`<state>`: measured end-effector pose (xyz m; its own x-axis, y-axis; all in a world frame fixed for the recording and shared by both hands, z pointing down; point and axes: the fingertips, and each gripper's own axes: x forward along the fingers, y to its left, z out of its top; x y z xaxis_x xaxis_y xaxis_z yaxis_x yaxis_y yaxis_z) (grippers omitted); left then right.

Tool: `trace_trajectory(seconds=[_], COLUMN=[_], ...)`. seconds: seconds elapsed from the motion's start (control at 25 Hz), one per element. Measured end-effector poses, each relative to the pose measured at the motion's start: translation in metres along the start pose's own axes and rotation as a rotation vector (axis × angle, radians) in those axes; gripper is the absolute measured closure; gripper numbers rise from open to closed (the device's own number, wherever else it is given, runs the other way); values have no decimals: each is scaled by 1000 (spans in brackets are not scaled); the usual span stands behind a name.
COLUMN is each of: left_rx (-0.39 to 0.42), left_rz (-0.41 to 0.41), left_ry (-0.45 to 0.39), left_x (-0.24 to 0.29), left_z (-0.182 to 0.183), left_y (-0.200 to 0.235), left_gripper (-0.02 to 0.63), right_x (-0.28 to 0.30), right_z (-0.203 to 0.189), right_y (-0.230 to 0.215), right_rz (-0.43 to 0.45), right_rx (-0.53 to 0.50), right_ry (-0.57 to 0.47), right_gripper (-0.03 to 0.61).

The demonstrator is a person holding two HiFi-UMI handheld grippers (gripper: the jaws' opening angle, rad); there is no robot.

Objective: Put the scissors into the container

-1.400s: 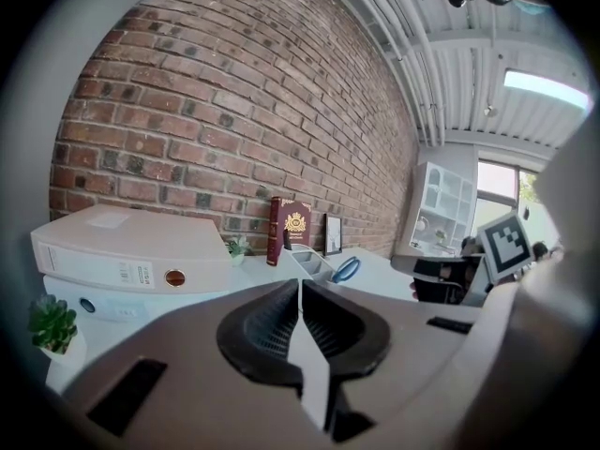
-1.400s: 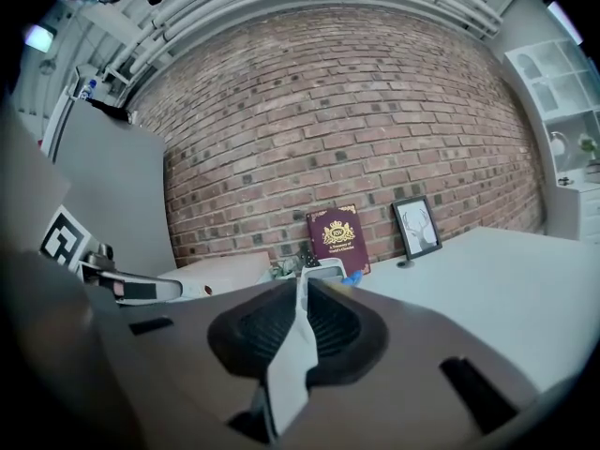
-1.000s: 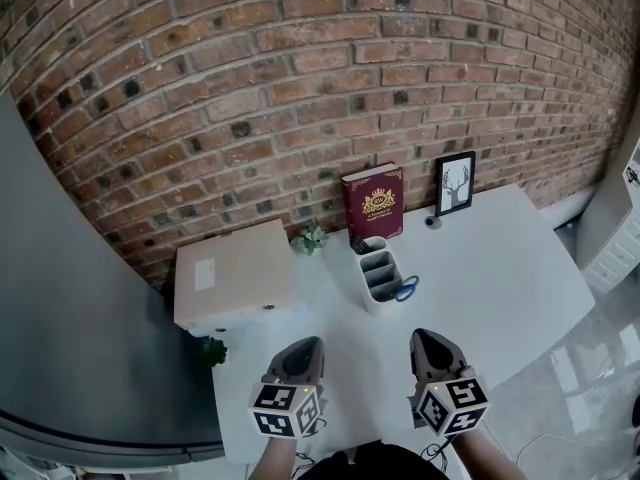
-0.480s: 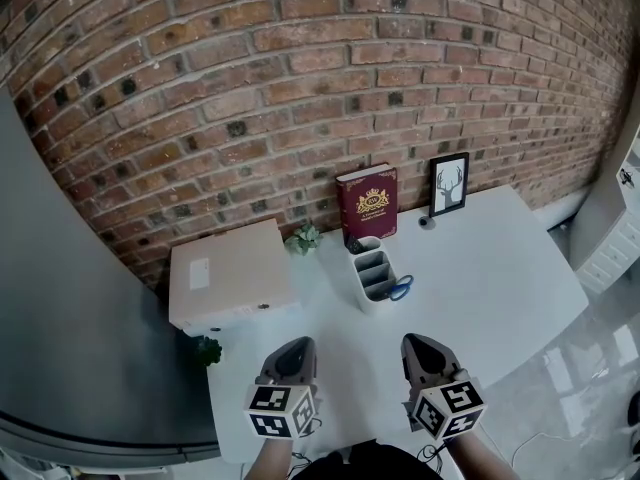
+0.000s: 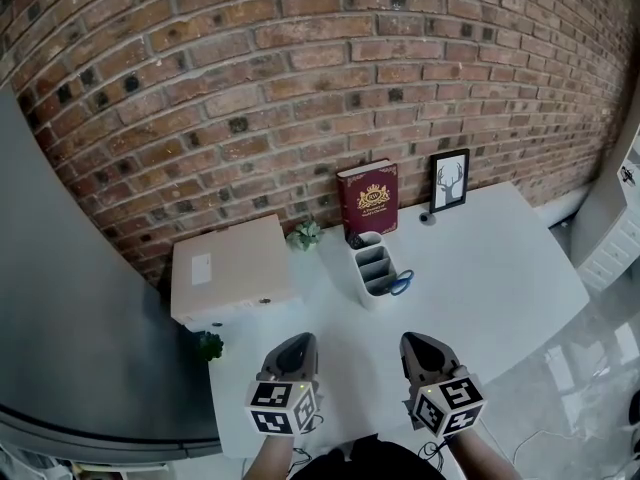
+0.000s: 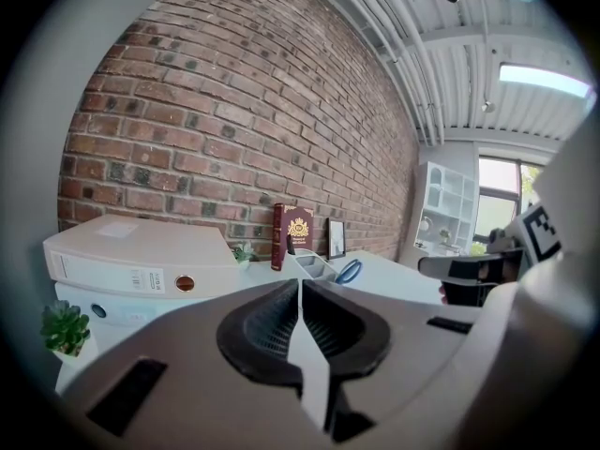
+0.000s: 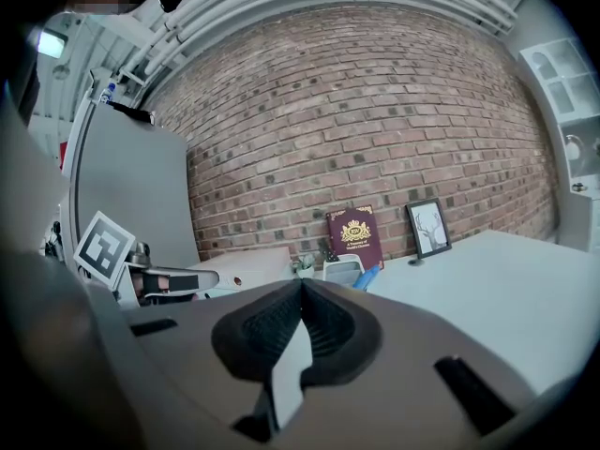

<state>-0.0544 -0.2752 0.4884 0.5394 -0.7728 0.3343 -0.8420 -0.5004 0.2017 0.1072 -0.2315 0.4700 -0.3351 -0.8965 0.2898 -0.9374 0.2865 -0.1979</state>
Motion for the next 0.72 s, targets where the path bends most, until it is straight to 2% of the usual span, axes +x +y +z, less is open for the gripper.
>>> trace_trajectory(seconds=[0.72], left_rx=[1], left_rz=[20], left_ry=[-14], left_x=[-2], left_z=[0], left_y=[-2], left_gripper=[594], right_x=[0], right_z=[-5], right_y=[-6], right_rz=[-2], right_rx=[-25], right_ry=[-9], right_gripper=[578])
